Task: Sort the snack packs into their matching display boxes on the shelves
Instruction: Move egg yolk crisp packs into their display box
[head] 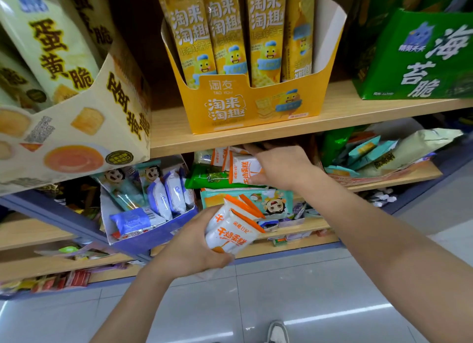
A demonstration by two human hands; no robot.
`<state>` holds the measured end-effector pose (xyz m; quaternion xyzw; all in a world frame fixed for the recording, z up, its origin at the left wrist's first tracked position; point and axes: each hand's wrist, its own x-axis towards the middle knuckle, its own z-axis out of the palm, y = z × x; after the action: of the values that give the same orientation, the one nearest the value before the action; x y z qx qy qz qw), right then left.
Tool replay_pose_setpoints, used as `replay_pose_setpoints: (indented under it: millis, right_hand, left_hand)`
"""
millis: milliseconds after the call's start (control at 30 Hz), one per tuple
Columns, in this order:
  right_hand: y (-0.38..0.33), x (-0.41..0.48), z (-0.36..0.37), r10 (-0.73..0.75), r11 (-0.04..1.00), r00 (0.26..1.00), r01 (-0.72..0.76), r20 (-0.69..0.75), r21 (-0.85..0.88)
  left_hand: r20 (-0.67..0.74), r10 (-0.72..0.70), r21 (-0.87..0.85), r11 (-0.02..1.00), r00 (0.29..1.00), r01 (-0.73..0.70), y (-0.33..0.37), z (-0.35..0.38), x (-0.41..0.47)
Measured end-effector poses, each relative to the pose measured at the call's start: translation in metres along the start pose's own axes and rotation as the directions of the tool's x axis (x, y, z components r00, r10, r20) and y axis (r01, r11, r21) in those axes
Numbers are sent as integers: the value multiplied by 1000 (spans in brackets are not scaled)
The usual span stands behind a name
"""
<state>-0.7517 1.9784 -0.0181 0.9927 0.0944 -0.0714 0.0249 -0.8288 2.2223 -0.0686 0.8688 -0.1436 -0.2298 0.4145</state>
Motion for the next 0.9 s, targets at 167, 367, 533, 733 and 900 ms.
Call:
replay_pose_setpoints:
  millis: [167,367,533,733,900]
  right_hand:
    - [-15,-15,12,29,997,999,-32,36,73]
    - [-22,-15,22,60,996,969,-41,-239,84]
    - [-29,-25,33,291,956,910,-261,-295,137]
    - [-14,-43,56,546,686,786,-222,-289,693]
    - [-21,-44,60,633,118,771,-185,70,976]
  left_hand:
    - [-18,45,69,997,999,-44,-2,4,7]
    - [-72,50,118,992,996,-41,-8,17,16]
    - [-78,37,91,995,996,-30,-4,21,13]
    - [-77,3,48,999,997,1,-3,22,11]
    - [-78,-4,32,999,997,6,-6,24,14]
